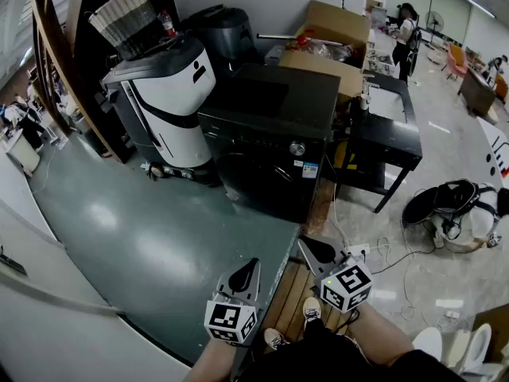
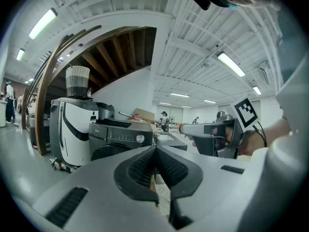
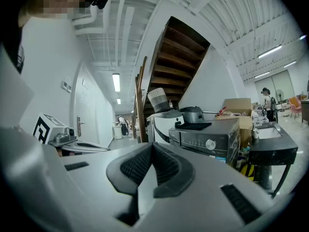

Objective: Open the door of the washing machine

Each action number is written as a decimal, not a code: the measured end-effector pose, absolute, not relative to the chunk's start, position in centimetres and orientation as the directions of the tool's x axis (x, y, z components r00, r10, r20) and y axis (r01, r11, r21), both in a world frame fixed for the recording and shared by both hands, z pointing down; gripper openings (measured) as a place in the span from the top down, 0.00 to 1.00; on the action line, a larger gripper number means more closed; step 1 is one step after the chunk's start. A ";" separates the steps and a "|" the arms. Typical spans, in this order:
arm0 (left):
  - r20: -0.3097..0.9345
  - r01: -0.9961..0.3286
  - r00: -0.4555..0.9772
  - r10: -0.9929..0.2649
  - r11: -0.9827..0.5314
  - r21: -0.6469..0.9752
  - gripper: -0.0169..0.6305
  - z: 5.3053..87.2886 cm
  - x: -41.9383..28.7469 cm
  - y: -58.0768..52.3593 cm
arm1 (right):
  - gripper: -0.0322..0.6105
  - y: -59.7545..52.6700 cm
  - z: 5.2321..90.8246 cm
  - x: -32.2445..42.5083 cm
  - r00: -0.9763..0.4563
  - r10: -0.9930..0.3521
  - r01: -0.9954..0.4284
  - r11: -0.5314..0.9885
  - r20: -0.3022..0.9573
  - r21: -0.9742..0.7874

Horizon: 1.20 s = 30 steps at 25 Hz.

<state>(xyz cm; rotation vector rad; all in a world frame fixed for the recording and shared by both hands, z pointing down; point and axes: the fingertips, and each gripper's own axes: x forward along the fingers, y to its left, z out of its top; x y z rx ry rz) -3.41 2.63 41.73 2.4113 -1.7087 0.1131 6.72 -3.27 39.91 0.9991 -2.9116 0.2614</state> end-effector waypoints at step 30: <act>0.113 -0.927 0.371 -0.922 -0.361 0.101 0.95 40.0 -7.1 5.5 | 0.92 -2.1 37.8 2.9 -0.777 -0.626 -0.629 0.773 0.060 -0.084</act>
